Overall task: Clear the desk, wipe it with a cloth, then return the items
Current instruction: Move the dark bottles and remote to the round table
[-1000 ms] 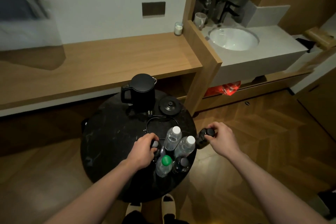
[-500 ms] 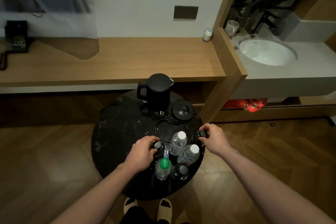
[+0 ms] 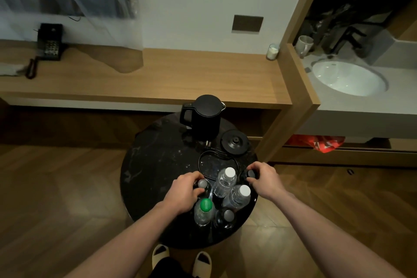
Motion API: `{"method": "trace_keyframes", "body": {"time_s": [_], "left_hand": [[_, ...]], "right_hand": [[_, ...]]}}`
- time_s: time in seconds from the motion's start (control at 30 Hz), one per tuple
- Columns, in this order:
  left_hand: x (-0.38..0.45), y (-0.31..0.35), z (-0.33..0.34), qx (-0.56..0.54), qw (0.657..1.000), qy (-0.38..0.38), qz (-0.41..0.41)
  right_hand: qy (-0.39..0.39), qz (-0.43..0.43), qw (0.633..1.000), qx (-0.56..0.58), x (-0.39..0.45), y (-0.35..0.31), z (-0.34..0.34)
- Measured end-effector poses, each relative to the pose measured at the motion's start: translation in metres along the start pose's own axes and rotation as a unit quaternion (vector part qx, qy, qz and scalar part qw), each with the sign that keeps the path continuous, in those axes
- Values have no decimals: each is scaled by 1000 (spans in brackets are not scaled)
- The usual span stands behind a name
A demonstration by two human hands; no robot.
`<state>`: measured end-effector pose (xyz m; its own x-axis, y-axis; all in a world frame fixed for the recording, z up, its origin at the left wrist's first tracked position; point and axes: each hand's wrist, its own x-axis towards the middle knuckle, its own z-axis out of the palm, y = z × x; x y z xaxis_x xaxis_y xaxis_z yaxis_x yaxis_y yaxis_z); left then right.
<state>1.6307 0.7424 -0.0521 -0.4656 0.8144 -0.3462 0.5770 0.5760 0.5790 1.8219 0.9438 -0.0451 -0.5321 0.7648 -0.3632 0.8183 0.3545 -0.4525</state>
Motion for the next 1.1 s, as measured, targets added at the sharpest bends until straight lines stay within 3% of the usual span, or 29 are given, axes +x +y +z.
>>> {"method": "trace_keyframes", "body": {"time_s": [0.3, 0.53, 0.73, 0.87, 1.1], "left_hand": [[-7, 7, -16, 16, 1000, -15, -7], [-61, -8, -73, 15, 994, 105, 22], [-125, -63, -132, 27, 988, 154, -13], [-166, -108, -169, 39, 982, 175, -52], [-232, -219, -224, 99, 971, 175, -126]], "right_hand": [[-14, 14, 1000, 19, -13, -10, -27], [68, -101, 987, 102, -66, -73, -62], [-44, -218, 975, 16, -99, -172, -32], [-121, -245, 962, -22, -113, -239, 5], [-188, -257, 944, -86, -133, -352, 89]]}}
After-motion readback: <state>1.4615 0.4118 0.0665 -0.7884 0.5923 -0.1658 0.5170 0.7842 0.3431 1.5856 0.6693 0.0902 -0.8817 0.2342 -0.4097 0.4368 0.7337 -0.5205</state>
